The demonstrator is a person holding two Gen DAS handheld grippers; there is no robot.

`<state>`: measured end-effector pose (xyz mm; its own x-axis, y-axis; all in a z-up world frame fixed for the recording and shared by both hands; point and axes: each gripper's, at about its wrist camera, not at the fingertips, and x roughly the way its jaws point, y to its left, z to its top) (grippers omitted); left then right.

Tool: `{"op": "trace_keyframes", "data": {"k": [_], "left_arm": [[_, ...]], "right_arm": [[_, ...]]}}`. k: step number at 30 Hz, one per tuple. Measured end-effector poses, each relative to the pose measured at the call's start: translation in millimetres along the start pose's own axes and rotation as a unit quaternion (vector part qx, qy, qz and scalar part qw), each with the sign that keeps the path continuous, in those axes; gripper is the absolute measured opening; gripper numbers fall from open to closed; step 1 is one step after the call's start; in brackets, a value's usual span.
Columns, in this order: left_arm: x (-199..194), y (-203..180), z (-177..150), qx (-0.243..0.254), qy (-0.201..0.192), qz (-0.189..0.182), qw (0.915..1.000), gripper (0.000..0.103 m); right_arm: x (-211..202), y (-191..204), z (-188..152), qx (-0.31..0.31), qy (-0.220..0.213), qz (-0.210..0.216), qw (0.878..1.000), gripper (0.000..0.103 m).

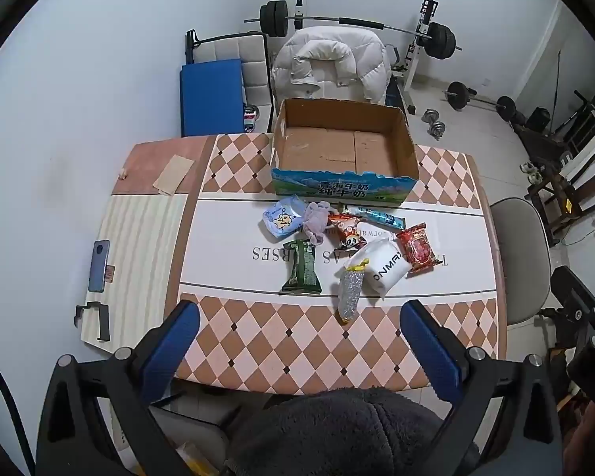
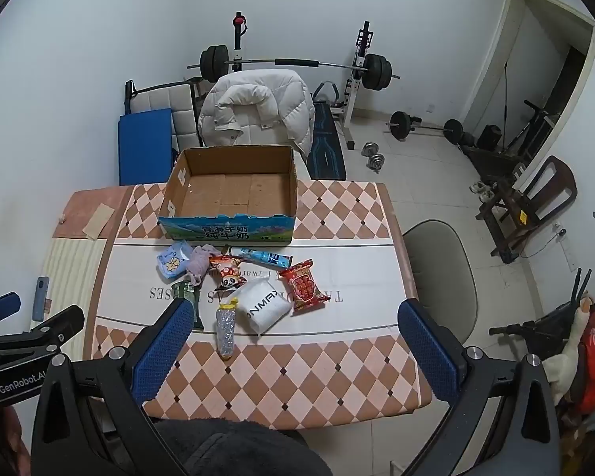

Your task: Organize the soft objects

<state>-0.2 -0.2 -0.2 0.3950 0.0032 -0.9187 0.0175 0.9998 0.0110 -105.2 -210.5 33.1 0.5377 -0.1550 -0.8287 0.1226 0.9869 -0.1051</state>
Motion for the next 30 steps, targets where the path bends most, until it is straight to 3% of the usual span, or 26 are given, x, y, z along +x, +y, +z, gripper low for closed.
{"op": "trace_keyframes", "data": {"k": [30], "left_arm": [[-14, -8, 12, 0.004, -0.014, -0.003, 0.9999, 0.103]], "right_arm": [[-1, -4, 1, 0.004, -0.005, 0.003, 1.0, 0.103]]}}
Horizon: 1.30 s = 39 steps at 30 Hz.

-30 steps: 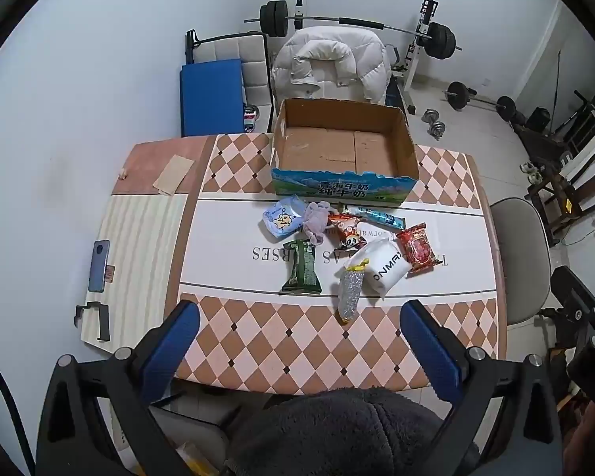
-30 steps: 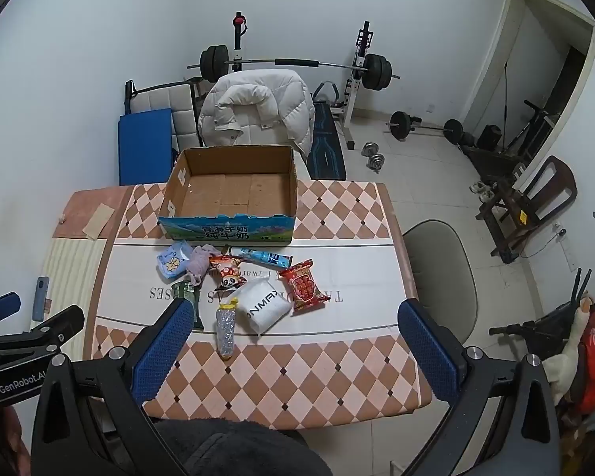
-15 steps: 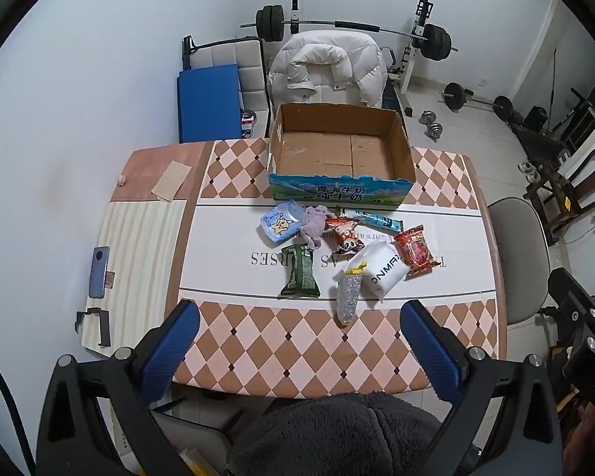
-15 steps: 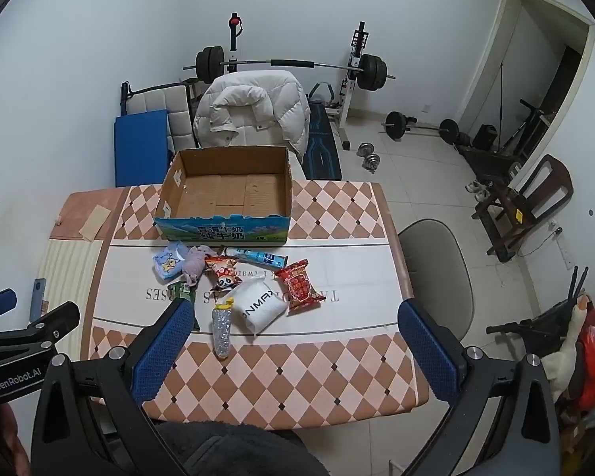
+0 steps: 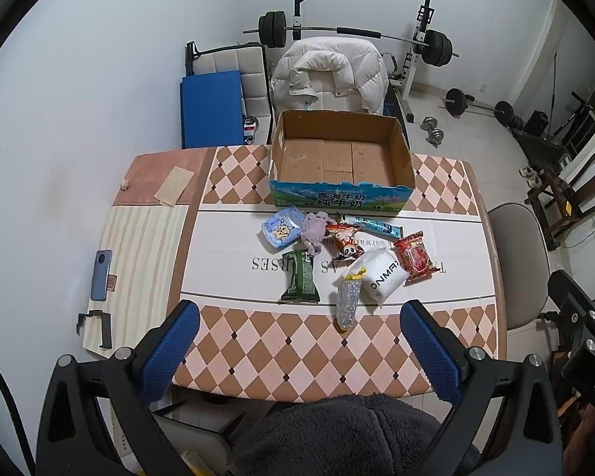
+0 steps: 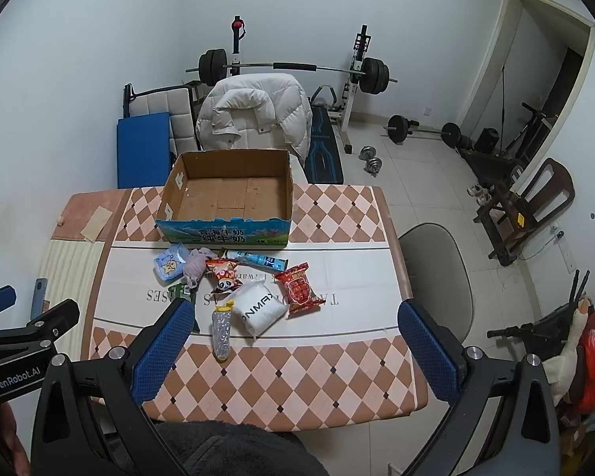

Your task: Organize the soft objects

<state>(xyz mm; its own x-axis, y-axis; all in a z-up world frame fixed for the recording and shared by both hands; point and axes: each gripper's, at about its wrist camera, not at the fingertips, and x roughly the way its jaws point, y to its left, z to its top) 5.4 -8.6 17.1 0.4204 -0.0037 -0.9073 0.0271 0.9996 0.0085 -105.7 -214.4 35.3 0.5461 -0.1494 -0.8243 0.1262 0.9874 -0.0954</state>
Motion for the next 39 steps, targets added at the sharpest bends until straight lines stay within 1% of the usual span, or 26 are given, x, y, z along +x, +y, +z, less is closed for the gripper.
{"op": "trace_keyframes", "data": {"k": [9, 16, 19, 39], "left_arm": [[-4, -3, -3, 0.001, -0.009, -0.001, 1.0, 0.103], [-5, -4, -3, 0.001, -0.01, 0.0, 1.0, 0.103], [-5, -5, -3, 0.001, -0.01, 0.0, 0.9999, 0.103], [-7, -9, -3, -0.001, -0.014, -0.001, 0.9999, 0.103]], "right_arm": [[-1, -1, -1, -0.003, -0.003, 0.0, 1.0, 0.103], [1, -1, -4, -0.001, -0.001, 0.003, 1.0, 0.103], [-8, -3, 7, -0.004, -0.002, 0.005, 1.0, 0.103], [-16, -3, 7, -0.003, -0.006, 0.004, 1.0, 0.103]]}}
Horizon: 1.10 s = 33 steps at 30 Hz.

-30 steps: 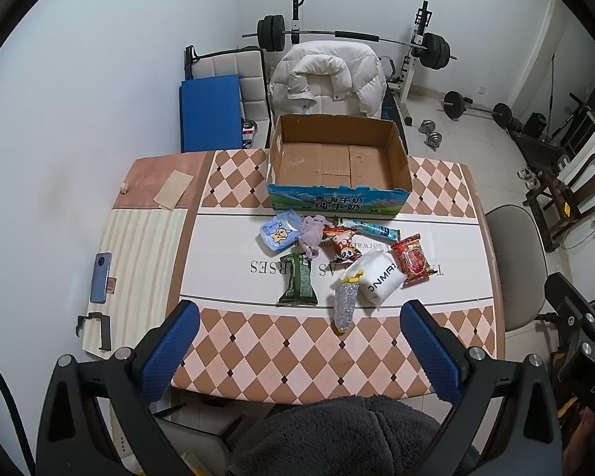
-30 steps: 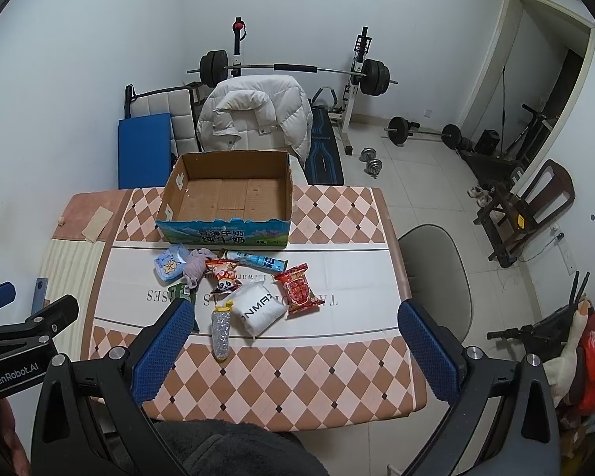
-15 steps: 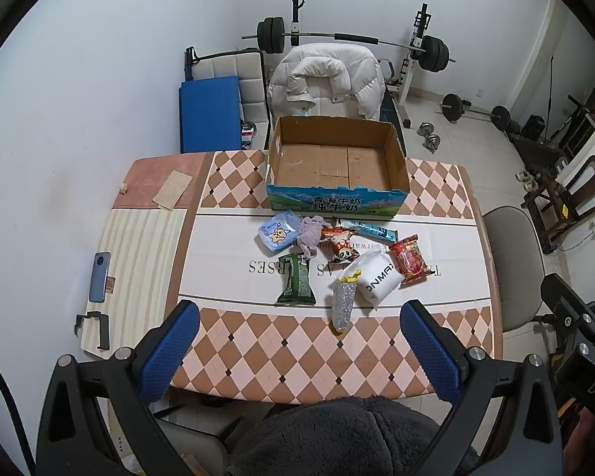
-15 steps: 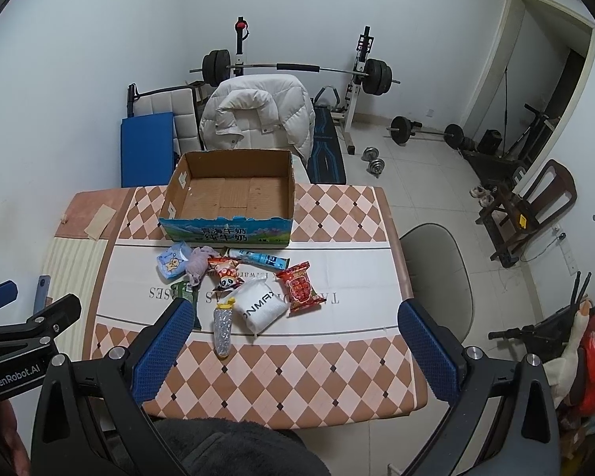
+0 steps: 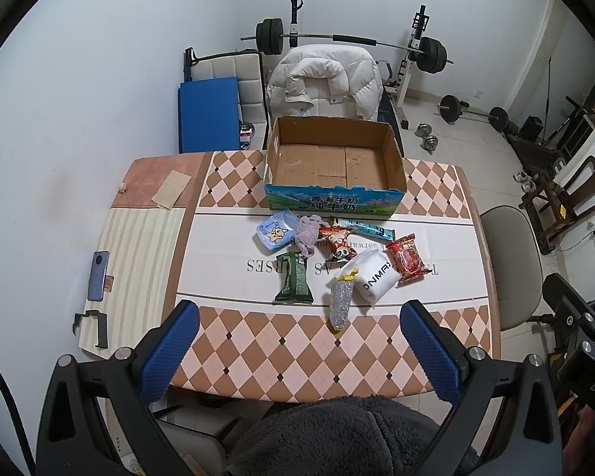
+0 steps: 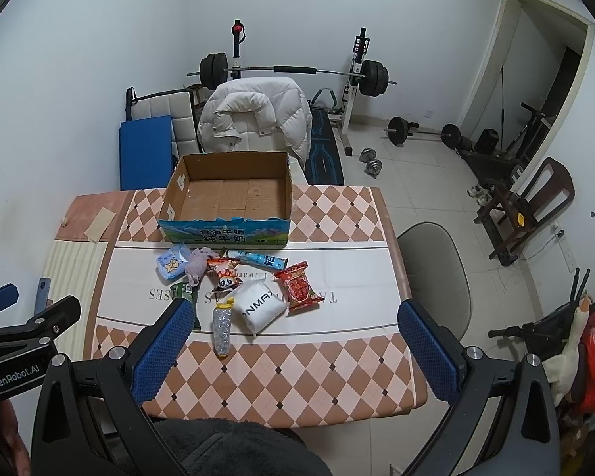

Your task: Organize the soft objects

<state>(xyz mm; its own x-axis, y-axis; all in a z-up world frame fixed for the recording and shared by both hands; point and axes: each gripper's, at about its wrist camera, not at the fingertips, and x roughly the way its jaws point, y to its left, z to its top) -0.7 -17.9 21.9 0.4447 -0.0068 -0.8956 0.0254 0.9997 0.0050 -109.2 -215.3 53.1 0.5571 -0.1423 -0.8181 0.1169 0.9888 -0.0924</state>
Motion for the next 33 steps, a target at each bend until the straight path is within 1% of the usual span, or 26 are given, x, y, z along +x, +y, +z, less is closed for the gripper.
{"op": "trace_keyframes", "data": {"k": [25, 28, 30, 31, 33], "left_arm": [[2, 3, -4, 0.0, 0.001, -0.002, 1.0, 0.103], [10, 0, -3, 0.0, 0.007, -0.002, 1.0, 0.103], [26, 1, 2, -0.001, 0.011, 0.01, 0.9999, 0.103], [35, 0, -1, -0.002, 0.014, 0.014, 0.9998, 0.103], [61, 5, 5, -0.008, 0.027, 0.03, 0.9992, 0.103]], "right_arm": [[-1, -1, -1, 0.002, 0.0, 0.003, 1.0, 0.103], [1, -1, -3, 0.009, 0.007, 0.008, 1.0, 0.103], [14, -2, -4, 0.019, 0.022, 0.015, 0.999, 0.103], [24, -3, -5, 0.025, 0.031, 0.019, 0.999, 0.103], [57, -6, -6, 0.04, 0.059, 0.031, 0.997, 0.103]]}}
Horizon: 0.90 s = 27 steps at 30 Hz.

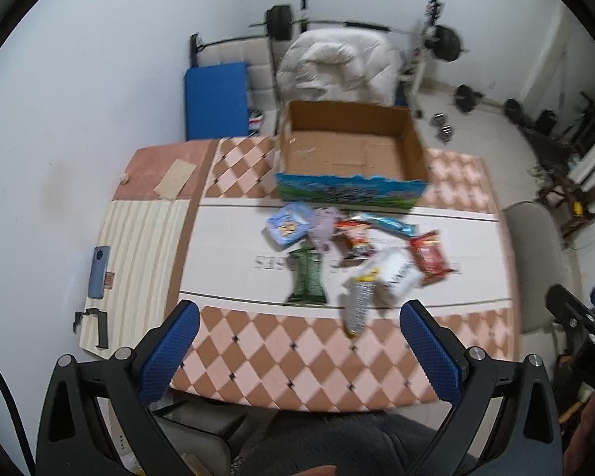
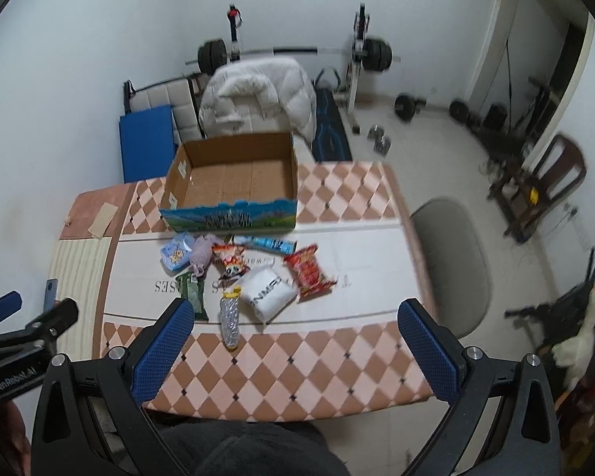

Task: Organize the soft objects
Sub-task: 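Grasp the green snack bag with left tool while right tool grasps white INMAX pouch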

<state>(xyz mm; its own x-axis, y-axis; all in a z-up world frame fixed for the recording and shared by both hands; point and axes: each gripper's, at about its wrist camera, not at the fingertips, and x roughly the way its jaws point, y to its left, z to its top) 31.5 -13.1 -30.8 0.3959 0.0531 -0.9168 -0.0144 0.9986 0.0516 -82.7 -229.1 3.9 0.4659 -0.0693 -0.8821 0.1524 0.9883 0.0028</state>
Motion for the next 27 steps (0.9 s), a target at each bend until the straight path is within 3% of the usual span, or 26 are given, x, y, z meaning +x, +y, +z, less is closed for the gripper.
{"op": "trace_keyframes", "data": {"k": [7, 10, 14, 17, 22, 25, 27], "left_arm": [[142, 15, 19, 0.003, 0.097, 0.041, 0.9944, 0.103], [205, 20, 14, 0.014, 0.147, 0.043, 0.9881, 0.103], [259, 15, 9, 0.036, 0.179, 0.047, 0.9822, 0.103], [292, 13, 9, 0.046, 0.196, 0.043, 0.9786, 0.103], [331, 7, 6, 0.049, 0.231, 0.015, 0.9715, 0.103], [350, 1, 7, 0.05, 0.244, 0.004, 0.9685, 0.103], [362, -3, 8, 0.048, 0.253, -0.001, 0.9663, 0.103]], "right_arm": [[168, -3, 11, 0.033, 0.103, 0.017, 0.994, 0.103], [242, 19, 12, -0.051, 0.129, -0.008, 0.99, 0.103], [327, 47, 5, -0.174, 0.173, -0.039, 0.969, 0.103], [367, 61, -2, -0.237, 0.193, -0.049, 0.951, 0.103], [406, 91, -19, -0.333, 0.233, 0.011, 0.914, 0.103], [428, 99, -25, -0.353, 0.245, -0.006, 0.903, 0.103], [443, 98, -24, -0.333, 0.263, 0.006, 0.906, 0.101]]}}
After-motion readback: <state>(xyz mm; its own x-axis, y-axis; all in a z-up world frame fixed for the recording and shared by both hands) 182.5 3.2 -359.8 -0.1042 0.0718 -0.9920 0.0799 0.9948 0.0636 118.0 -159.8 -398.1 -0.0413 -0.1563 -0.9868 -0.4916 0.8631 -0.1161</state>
